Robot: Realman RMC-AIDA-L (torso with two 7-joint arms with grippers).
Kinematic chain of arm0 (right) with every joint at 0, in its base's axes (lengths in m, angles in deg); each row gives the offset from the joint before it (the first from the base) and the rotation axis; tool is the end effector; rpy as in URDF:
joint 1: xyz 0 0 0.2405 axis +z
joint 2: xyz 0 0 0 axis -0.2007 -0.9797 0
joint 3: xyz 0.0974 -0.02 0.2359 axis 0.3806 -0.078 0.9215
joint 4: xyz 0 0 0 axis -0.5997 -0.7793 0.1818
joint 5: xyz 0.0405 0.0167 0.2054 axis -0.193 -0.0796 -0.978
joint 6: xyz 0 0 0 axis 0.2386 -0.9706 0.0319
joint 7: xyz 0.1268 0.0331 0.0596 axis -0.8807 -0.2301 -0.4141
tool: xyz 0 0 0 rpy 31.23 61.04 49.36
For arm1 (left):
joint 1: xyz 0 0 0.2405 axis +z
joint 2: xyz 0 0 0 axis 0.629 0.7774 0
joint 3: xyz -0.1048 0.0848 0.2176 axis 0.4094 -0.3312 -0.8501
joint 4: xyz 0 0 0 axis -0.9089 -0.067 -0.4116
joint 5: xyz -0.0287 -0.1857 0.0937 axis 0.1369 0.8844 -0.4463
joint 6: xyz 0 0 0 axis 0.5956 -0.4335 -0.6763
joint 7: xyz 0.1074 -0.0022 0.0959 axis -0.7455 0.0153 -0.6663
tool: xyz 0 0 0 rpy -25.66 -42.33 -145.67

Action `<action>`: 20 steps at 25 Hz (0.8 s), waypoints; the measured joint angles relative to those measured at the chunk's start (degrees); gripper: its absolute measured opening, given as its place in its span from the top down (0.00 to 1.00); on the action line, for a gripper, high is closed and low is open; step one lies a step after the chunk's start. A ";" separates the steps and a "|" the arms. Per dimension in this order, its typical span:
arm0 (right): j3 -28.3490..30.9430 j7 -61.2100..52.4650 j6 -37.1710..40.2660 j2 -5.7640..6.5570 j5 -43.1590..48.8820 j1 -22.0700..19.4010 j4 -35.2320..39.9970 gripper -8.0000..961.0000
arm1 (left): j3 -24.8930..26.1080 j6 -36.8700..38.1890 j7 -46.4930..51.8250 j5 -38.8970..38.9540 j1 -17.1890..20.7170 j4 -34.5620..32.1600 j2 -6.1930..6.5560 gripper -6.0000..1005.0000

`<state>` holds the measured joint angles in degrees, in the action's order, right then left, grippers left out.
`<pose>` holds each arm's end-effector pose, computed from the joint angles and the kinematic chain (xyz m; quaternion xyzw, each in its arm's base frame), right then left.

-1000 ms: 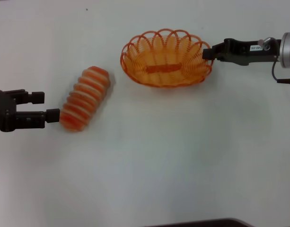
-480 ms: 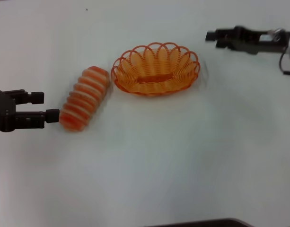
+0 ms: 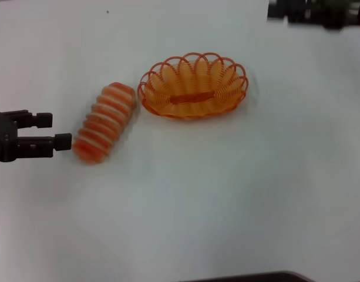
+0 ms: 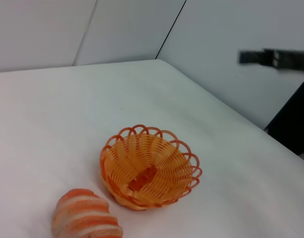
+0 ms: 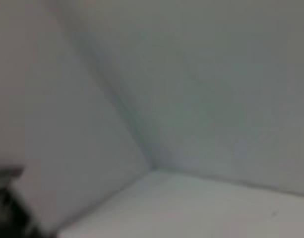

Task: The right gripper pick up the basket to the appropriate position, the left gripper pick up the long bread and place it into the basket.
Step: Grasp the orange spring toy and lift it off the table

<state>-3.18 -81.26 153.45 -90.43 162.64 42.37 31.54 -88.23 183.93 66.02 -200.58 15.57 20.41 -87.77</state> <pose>0.2537 0.3423 0.0884 -0.8963 0.2927 0.3052 0.1334 -0.2703 0.2904 0.0589 -0.9218 -0.3405 -0.1685 0.0766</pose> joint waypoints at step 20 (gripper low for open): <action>-4.64 4.11 3.49 -6.22 21.39 -1.58 18.81 0.21 | -27.55 -18.04 36.64 -18.40 -7.65 -16.11 -4.56 0.15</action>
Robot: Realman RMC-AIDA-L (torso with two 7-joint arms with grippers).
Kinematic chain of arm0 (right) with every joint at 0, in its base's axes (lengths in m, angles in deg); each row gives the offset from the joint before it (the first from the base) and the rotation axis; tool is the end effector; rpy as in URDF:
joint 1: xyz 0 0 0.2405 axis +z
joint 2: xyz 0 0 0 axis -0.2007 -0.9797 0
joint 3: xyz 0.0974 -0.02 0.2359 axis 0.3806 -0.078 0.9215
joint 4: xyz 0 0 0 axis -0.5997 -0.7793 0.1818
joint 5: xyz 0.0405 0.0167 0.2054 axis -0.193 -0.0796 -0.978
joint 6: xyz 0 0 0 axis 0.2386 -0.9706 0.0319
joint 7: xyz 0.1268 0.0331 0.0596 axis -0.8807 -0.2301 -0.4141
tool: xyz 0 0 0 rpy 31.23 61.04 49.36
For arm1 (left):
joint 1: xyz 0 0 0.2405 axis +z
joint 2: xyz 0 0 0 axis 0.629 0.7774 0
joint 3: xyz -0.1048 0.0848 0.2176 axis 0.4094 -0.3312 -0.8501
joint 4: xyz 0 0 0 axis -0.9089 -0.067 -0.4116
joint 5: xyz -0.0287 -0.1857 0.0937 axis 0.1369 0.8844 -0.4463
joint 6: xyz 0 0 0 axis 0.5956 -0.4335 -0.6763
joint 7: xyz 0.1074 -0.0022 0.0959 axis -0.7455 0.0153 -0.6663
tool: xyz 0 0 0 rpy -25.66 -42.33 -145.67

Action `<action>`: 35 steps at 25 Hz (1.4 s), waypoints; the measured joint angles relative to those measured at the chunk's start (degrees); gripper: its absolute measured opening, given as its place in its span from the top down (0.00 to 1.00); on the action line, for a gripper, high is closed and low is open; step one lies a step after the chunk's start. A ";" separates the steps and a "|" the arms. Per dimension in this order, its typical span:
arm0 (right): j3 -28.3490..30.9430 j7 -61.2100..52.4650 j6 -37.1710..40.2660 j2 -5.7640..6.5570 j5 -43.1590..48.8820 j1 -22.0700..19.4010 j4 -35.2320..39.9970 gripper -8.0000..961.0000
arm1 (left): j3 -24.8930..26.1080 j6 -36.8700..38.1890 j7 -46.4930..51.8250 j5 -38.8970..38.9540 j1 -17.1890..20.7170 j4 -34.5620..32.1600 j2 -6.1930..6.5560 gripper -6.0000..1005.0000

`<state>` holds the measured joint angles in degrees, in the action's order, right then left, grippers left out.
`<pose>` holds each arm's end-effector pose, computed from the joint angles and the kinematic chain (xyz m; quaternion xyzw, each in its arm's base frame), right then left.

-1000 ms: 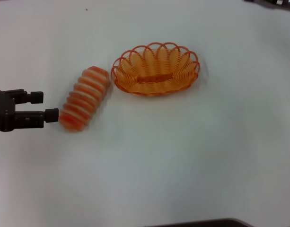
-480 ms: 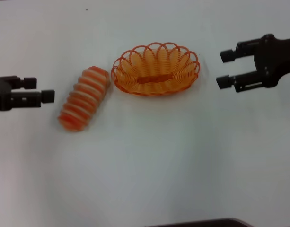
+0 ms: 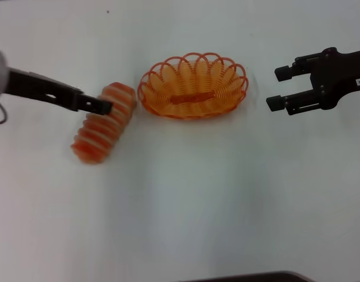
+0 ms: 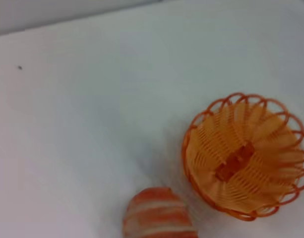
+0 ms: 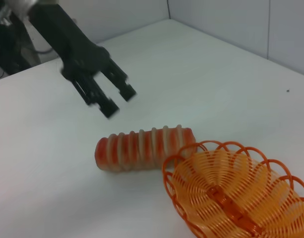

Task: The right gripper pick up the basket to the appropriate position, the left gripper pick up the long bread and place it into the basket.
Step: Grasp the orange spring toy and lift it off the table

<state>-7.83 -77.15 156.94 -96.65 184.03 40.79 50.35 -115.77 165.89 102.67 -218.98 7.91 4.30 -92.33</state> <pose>0.2570 0.3203 0.0674 -0.9637 0.2192 0.0910 0.1222 -0.1884 0.3529 0.0094 -0.9008 -0.3992 0.0312 0.1683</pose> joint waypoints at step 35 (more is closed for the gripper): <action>0.26 -1.78 -0.82 -0.02 -3.54 0.06 -0.02 0.21 | -20.46 -20.22 14.17 -10.77 -0.91 7.81 -0.14 0.52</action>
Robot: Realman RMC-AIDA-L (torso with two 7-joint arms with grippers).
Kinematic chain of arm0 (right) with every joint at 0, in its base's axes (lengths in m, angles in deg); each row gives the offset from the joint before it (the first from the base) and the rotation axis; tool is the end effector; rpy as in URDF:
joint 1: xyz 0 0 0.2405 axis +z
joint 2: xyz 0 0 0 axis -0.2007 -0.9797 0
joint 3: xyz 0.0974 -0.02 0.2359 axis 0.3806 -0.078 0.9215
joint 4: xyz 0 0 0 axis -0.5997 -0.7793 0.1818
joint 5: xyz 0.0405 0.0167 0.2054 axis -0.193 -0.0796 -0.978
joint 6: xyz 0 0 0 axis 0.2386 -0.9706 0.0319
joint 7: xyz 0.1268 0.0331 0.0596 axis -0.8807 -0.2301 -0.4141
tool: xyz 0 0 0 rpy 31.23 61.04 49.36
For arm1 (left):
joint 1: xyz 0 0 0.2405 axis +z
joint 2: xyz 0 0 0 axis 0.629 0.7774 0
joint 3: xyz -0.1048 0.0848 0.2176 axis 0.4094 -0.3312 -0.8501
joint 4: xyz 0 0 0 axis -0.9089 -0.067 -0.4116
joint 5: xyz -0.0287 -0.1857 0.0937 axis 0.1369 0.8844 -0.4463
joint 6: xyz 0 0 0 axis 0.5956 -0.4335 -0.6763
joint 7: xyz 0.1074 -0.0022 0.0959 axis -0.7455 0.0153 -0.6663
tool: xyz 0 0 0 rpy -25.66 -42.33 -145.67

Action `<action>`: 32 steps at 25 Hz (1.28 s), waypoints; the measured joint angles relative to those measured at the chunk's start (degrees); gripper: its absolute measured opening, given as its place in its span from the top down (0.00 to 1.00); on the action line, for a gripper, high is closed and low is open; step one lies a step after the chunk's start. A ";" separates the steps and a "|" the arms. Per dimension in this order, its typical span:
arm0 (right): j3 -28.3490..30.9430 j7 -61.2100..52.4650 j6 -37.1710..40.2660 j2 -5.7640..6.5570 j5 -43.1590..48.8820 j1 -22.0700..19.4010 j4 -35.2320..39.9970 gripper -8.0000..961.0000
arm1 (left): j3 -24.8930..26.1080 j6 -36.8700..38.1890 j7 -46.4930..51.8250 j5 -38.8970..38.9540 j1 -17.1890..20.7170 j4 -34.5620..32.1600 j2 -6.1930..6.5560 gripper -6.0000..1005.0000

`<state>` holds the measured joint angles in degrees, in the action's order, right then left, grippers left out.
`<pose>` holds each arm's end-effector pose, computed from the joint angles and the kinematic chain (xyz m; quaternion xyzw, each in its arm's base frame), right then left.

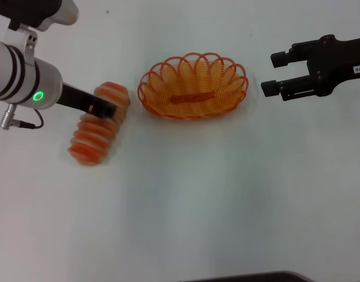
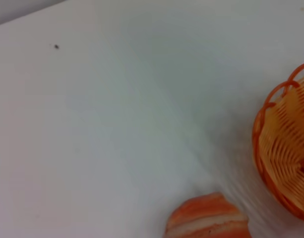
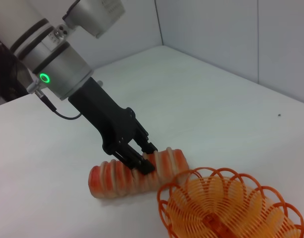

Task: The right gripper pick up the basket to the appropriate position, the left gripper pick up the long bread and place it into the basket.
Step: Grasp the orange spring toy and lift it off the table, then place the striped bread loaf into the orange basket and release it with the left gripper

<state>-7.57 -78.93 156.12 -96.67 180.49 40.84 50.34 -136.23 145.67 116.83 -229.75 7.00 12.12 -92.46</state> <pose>0.2499 0.3250 0.0704 -0.9575 0.2247 0.1221 0.1332 -0.1907 0.3682 -0.0519 -0.8830 -0.3797 0.1090 0.2536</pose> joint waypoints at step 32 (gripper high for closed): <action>0.08 0.01 1.37 0.03 0.15 -1.32 -1.27 0.21 | 3.19 0.28 -33.97 13.40 -23.47 14.32 -0.11 0.75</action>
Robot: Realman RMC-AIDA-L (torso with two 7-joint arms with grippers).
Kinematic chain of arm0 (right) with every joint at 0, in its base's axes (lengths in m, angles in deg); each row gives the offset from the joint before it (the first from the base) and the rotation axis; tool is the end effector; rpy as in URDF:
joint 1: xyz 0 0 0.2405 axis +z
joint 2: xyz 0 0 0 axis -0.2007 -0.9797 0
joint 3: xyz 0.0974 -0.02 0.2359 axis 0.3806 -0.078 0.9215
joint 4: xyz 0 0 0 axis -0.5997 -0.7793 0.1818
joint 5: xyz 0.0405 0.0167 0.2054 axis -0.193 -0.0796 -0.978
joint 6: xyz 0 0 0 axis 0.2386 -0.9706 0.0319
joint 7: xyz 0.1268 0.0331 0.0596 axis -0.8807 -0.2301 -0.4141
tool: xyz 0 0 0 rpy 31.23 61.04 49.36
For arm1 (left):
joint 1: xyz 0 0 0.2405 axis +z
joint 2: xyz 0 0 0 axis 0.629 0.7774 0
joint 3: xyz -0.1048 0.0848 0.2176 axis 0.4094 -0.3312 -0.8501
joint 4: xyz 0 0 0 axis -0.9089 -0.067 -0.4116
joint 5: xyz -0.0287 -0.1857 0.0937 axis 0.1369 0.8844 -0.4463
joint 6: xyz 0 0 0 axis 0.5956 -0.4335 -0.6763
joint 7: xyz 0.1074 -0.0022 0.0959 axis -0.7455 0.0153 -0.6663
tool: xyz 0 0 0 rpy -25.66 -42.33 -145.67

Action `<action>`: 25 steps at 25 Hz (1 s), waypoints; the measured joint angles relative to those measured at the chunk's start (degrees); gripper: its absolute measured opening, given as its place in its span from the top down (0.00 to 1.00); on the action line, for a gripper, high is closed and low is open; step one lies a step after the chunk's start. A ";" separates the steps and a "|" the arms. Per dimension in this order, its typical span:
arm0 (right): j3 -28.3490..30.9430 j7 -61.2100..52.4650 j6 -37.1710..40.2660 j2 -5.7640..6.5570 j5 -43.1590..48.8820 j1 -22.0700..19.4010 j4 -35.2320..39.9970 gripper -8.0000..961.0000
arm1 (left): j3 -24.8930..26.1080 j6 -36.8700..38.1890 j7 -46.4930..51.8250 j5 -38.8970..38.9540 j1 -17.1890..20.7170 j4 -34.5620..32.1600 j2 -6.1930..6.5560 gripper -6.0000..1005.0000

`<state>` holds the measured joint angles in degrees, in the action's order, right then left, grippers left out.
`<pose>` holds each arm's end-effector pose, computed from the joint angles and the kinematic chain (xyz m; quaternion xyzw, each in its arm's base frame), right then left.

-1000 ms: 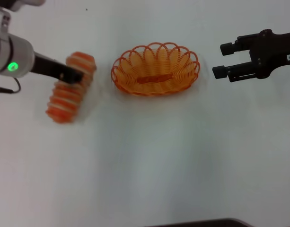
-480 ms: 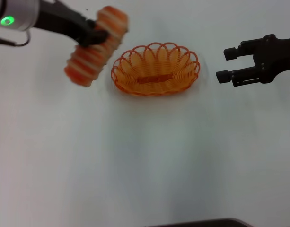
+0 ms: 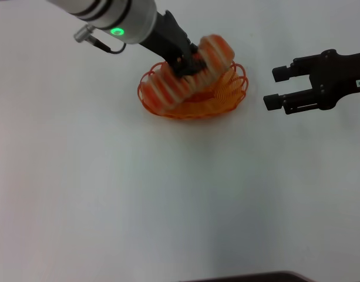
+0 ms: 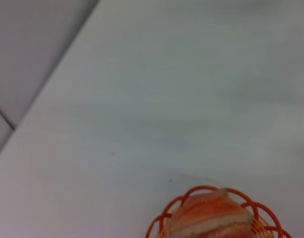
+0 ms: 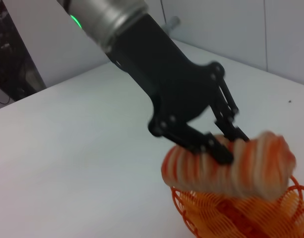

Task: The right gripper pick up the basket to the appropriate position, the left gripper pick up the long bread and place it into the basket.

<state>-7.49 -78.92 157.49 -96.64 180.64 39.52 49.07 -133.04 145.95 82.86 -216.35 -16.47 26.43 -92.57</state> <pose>0.2583 0.3147 0.0661 -0.9552 0.2421 0.1248 0.1159 -0.0696 0.4008 -0.0871 -0.9860 -0.0465 0.0874 0.1342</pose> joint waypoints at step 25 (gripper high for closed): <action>0.36 -1.20 -0.26 0.24 -0.07 0.66 -0.63 0.21 | 24.87 13.53 -10.93 20.73 20.52 -10.00 0.95 0.11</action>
<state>-7.13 -80.12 157.23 -96.40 180.58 40.18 48.43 -108.17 159.47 71.93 -195.62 4.05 16.44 -91.62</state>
